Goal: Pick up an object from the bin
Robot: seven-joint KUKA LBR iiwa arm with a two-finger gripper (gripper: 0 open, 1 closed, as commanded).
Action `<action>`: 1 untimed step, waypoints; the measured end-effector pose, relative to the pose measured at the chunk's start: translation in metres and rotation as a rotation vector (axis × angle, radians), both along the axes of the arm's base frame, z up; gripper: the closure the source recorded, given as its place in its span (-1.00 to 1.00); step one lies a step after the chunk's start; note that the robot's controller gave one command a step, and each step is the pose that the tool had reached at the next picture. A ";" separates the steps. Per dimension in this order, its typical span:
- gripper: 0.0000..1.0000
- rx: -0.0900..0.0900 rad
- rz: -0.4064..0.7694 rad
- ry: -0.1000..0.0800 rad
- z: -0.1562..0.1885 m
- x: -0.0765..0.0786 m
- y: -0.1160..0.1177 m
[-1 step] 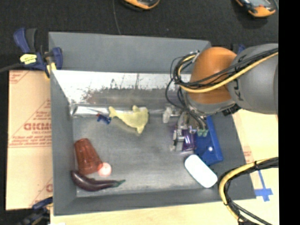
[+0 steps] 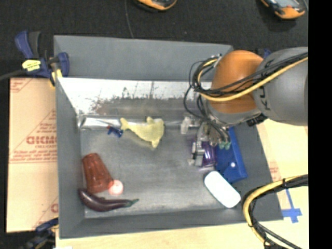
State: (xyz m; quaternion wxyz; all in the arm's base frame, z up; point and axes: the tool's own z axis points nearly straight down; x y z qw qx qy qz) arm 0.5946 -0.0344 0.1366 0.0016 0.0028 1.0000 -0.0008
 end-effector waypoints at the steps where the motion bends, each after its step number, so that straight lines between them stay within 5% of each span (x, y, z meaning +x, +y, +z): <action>1: -1.00 0.000 0.104 -0.002 -0.068 0.056 0.056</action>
Offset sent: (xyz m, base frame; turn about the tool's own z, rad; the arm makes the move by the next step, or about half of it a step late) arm 0.0599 0.0904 -0.0038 -0.3751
